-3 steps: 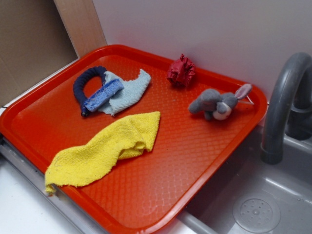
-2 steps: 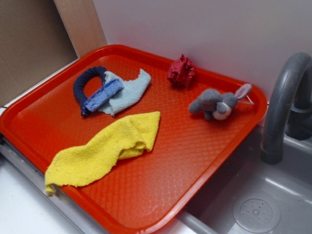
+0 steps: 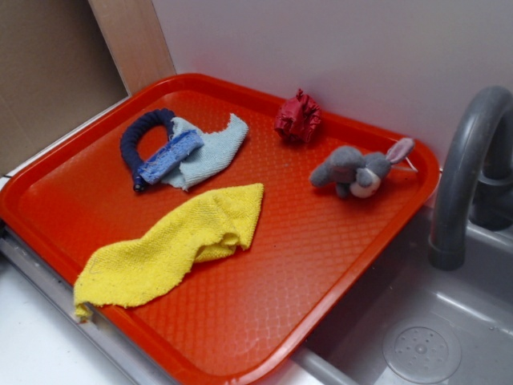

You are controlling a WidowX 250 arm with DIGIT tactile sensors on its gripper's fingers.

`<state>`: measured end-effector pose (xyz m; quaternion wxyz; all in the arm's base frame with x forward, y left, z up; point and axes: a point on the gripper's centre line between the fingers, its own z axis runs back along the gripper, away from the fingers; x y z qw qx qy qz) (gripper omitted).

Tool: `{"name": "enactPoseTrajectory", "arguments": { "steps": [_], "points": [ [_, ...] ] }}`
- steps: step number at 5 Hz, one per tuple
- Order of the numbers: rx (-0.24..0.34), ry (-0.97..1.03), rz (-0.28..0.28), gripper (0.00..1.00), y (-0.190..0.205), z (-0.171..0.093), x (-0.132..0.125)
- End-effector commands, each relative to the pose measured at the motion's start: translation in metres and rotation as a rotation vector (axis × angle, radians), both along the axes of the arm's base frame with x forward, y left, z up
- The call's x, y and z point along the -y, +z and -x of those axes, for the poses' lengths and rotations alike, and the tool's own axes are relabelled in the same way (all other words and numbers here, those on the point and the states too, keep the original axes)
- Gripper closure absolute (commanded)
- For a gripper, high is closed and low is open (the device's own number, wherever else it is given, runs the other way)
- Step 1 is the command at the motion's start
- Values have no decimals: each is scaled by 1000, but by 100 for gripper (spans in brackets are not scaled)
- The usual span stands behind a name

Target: Grab the gray animal.

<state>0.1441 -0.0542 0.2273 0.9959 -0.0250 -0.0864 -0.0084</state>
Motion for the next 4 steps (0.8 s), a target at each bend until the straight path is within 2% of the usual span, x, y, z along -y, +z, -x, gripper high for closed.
{"name": "enactPoseTrajectory", "arguments": {
  "steps": [1,2,3,4],
  "points": [
    [161,-89,107,0,-10,-37,72],
    [204,-192,182,0,-22,-63,124],
    [200,-281,208,0,-39,-86,176],
    [165,-327,276,0,-60,-100,221]
  ]
}}
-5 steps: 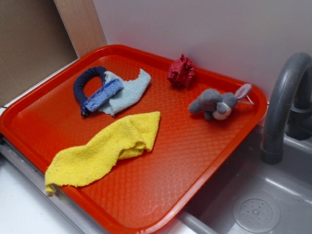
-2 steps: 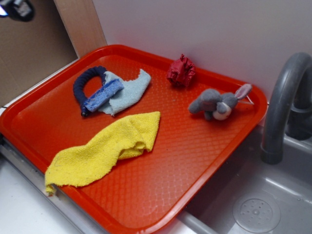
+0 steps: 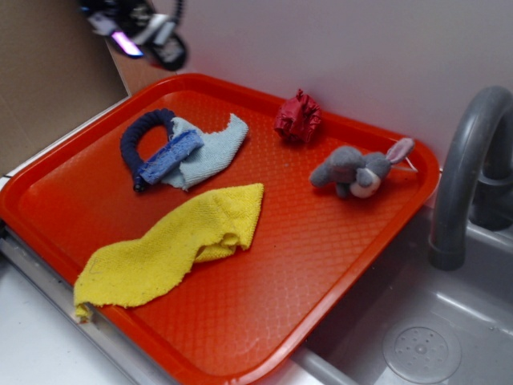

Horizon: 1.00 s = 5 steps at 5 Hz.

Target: Grab the gray animal.

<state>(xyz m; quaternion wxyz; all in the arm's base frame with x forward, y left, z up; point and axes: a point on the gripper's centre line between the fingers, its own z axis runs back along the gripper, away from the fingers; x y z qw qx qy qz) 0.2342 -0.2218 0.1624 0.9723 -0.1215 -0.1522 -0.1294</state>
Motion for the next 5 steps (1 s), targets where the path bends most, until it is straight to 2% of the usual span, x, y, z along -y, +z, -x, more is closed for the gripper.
{"name": "enactPoseTrajectory", "arguments": {
  "steps": [1,2,3,4,5],
  "points": [
    [-21,-134,65,0,-17,-19,93],
    [-77,-129,30,0,-34,-28,117],
    [-108,-71,-96,0,-45,-40,128],
    [-126,-1,-183,0,-48,-49,126],
    [-161,-34,-219,0,-60,-55,129]
  ]
}}
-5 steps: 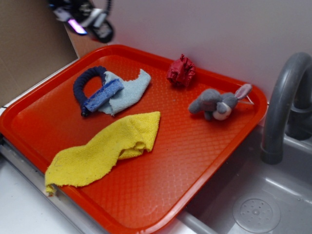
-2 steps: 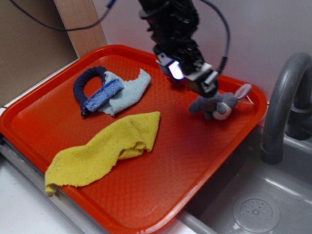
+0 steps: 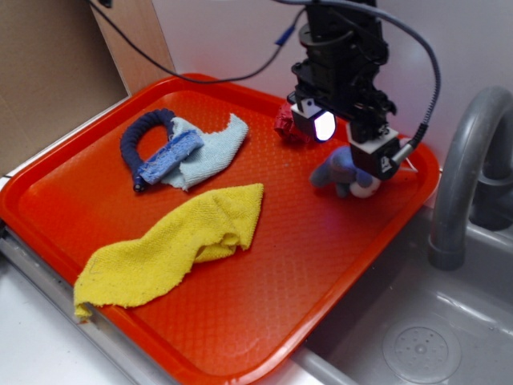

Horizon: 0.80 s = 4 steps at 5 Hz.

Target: Grab the gray animal.

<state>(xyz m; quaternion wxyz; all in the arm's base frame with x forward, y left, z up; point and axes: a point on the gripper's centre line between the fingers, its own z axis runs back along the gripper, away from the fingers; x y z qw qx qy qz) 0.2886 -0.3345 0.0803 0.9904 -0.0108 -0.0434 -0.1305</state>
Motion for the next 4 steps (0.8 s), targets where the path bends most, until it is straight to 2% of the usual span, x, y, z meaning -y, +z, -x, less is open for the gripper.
{"name": "enactPoseTrajectory", "arguments": {
  "steps": [1,2,3,4],
  "points": [
    [-15,-79,18,0,15,3,16],
    [-72,-103,-16,0,8,12,11],
    [-51,-93,-82,100,3,14,14],
    [-27,-65,-73,100,8,16,15]
  ]
}}
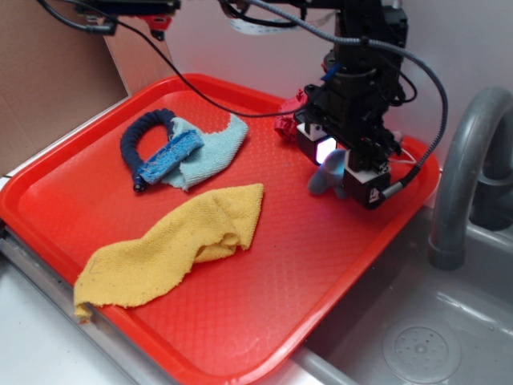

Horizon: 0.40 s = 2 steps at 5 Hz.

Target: Grab the gray animal.

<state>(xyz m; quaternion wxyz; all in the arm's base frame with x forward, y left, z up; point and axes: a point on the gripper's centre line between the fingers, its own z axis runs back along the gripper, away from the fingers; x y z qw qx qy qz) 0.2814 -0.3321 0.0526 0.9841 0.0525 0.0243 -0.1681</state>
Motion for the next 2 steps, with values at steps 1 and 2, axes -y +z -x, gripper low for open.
{"name": "enactPoseTrajectory", "arguments": {
  "steps": [1,2],
  "points": [
    [98,15,98,100,41,13,16],
    [140,71,170,100,74,24,0]
  ]
}}
